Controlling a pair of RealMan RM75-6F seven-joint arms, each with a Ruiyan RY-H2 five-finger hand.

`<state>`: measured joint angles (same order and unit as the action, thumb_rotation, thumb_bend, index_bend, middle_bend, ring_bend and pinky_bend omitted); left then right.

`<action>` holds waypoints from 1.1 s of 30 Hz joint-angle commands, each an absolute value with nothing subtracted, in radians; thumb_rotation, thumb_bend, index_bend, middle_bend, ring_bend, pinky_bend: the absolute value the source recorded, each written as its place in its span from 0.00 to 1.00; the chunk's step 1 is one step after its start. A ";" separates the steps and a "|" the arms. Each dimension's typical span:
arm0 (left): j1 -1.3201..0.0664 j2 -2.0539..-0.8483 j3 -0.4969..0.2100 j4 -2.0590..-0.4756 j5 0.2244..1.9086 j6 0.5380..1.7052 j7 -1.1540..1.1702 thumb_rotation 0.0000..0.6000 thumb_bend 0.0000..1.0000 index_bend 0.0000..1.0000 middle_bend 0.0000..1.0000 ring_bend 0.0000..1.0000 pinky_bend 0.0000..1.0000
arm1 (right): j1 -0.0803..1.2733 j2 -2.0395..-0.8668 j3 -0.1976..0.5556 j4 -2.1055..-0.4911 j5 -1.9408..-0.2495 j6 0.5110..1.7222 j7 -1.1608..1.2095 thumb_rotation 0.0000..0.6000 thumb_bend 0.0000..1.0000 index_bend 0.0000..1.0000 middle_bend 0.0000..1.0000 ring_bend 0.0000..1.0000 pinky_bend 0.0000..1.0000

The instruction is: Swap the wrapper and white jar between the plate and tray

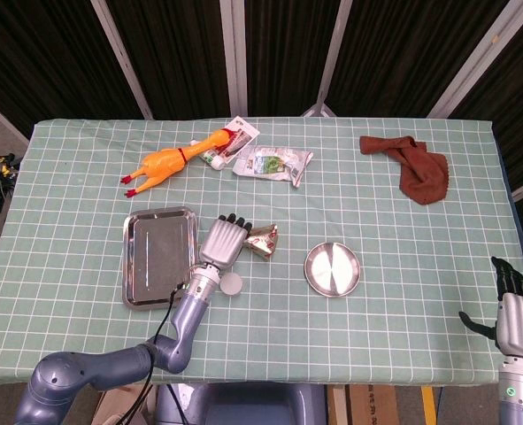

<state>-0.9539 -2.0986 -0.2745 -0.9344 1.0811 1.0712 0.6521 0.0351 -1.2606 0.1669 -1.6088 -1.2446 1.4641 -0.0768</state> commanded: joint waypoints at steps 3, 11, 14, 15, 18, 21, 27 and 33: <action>-0.954 -2.109 -0.272 -0.917 1.094 1.069 0.657 1.00 0.66 0.47 0.52 0.44 0.61 | 0.034 -1.258 0.167 -1.613 -1.243 1.462 -0.071 1.00 0.15 0.11 0.12 0.14 0.00; -0.951 -2.104 -0.271 -0.917 1.139 1.091 0.628 1.00 0.68 0.49 0.58 0.50 0.69 | 0.033 -1.256 0.166 -1.617 -1.248 1.465 -0.068 1.00 0.15 0.11 0.12 0.14 0.00; -0.951 -2.087 -0.272 -0.939 1.170 1.108 0.601 1.00 0.68 0.49 0.59 0.50 0.69 | 0.033 -1.256 0.166 -1.618 -1.248 1.463 -0.066 1.00 0.15 0.11 0.12 0.14 0.00; -0.950 -2.080 -0.272 -0.949 1.183 1.117 0.589 1.00 0.68 0.49 0.59 0.50 0.69 | 0.033 -1.255 0.166 -1.618 -1.248 1.463 -0.066 1.00 0.15 0.11 0.12 0.14 0.00; -0.946 -2.048 -0.272 -0.999 1.220 1.146 0.565 1.00 0.68 0.50 0.58 0.50 0.69 | 0.033 -1.254 0.166 -1.619 -1.248 1.463 -0.063 1.00 0.15 0.11 0.12 0.14 0.00; -0.929 -1.976 -0.265 -1.100 1.263 1.194 0.584 1.00 0.68 0.50 0.57 0.50 0.69 | 0.032 -1.252 0.167 -1.620 -1.248 1.465 -0.059 1.00 0.15 0.11 0.12 0.14 0.00; -0.846 -1.749 -0.236 -1.375 1.323 1.281 0.659 1.00 0.67 0.50 0.56 0.50 0.69 | 0.030 -1.247 0.165 -1.629 -1.251 1.462 -0.049 1.00 0.15 0.11 0.12 0.14 0.00; -0.713 -1.494 -0.150 -1.582 1.383 1.362 0.641 1.00 0.67 0.50 0.56 0.50 0.69 | 0.031 -1.248 0.161 -1.637 -1.254 1.459 -0.049 1.00 0.15 0.11 0.12 0.14 0.00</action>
<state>-0.7977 -1.6194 -0.2070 -1.4863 1.3351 1.3017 0.6435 0.0308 -1.2472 0.1616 -1.6362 -1.2538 1.4588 -0.0485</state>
